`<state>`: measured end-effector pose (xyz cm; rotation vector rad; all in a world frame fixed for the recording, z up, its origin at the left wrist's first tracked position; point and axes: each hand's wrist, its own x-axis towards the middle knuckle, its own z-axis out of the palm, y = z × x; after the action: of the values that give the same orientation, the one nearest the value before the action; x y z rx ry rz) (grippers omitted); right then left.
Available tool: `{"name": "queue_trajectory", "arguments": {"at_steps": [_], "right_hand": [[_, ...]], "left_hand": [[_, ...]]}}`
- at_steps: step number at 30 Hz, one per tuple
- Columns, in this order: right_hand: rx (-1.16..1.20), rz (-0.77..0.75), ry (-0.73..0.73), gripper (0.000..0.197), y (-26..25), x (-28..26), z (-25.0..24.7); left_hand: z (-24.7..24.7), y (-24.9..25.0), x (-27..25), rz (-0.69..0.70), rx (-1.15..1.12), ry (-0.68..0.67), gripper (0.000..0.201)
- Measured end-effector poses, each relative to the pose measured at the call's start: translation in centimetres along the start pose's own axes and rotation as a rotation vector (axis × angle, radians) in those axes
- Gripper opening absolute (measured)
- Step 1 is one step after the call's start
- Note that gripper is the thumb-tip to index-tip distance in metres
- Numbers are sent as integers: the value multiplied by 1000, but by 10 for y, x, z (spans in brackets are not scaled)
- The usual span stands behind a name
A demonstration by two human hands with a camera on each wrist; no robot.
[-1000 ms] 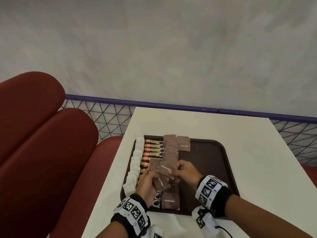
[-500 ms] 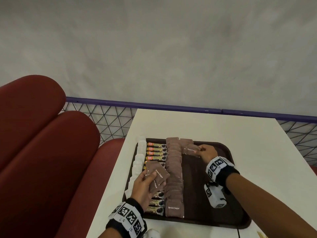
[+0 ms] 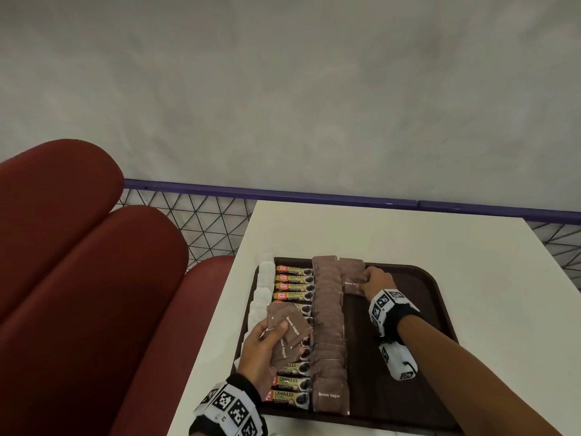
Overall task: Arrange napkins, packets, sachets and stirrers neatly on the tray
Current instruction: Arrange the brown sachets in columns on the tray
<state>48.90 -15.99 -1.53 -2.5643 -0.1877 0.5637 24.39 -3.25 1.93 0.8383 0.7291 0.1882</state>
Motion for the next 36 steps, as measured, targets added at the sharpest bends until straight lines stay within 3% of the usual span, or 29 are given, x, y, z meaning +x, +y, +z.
{"name": "queue_trajectory", "arguments": {"at_steps": [6, 10, 15, 19, 22, 28, 32, 36], "right_hand": [[-203, -44, 79, 31, -1, -3, 6], [-164, -114, 175, 45, 1, -8, 4], [-112, -163, 199, 39, 2, -26, -2], [4, -271, 100, 30, 3, -51, 2], [217, -355, -46, 15, 2, -79, 4], [376, -401, -375, 23, -1, -125, 9], [363, -390, -448, 23, -2, -137, 19], [428, -386, -415, 22, 1, -137, 20]], "left_hand": [[-1, 1, 0, -19, -15, -9, 29], [2, 2, -1, -29, -13, -2, 28], [7, 0, -4, -30, -23, 21, 27], [13, -3, -8, -25, -29, 17, 29], [18, -6, -13, -16, -26, 32, 27], [23, -13, -20, 25, -24, 68, 37], [28, -17, -24, 21, -22, 33, 30], [32, -17, -26, 12, -25, 0, 20]]}}
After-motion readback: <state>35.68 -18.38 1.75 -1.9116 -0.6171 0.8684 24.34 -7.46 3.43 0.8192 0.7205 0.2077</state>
